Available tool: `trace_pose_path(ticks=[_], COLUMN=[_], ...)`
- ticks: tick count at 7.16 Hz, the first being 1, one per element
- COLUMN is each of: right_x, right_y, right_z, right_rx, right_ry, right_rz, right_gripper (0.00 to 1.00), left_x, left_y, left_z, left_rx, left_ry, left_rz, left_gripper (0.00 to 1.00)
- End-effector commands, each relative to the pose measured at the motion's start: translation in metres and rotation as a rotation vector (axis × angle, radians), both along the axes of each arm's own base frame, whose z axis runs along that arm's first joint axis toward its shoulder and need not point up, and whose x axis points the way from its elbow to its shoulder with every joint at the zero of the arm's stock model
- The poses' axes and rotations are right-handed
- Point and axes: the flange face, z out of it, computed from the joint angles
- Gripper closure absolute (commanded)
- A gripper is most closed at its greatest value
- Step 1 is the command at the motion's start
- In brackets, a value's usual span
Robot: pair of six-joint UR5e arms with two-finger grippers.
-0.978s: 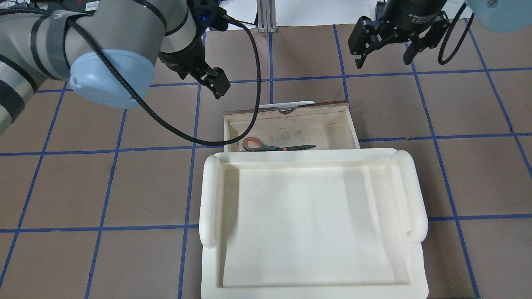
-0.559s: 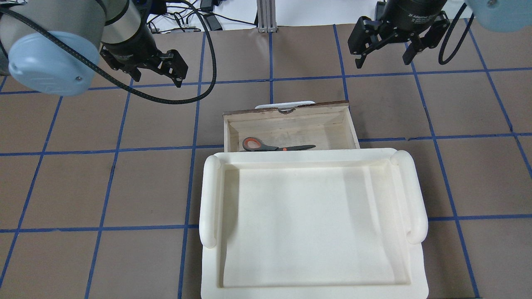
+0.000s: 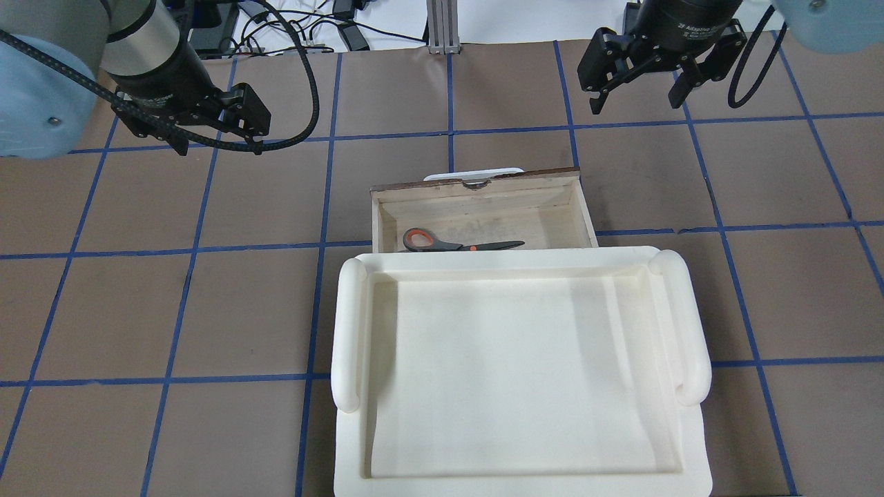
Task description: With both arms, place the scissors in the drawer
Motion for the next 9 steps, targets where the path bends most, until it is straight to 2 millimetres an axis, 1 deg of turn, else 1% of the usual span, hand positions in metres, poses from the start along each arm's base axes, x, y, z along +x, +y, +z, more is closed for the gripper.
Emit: trace_pose_path(ticks=[1, 3, 6, 7, 9], right_x=[0.0001, 0.0001, 0.0001, 0.0001, 0.0001], right_y=[0.0, 0.0, -0.0001, 0.0, -0.0007], right_z=[0.0, 0.0, 0.0001, 0.0, -0.0007], right_rx=[0.0, 0.0, -0.001, 0.0, 0.0], right_ry=[-0.001, -0.001, -0.001, -0.001, -0.001], right_rz=[0.0, 0.001, 0.001, 0.001, 0.006], right_gripper=[0.0, 0.0, 0.0, 0.0, 0.0], left_x=[-0.0001, 0.0014, 0.0006, -0.0003, -0.0002], left_y=[0.0065, 0.009, 0.0115, 0.015, 0.0152], left_z=[0.0061, 0.0049, 0.0087, 0.014, 0.0139], left_rx=[0.0, 0.017, 0.009, -0.002, -0.001], left_ry=[-0.001, -0.001, 0.007, 0.014, 0.012], left_rz=[0.001, 0.004, 0.004, 0.003, 0.003], left_gripper=[0.0, 0.0, 0.0, 0.0, 0.0])
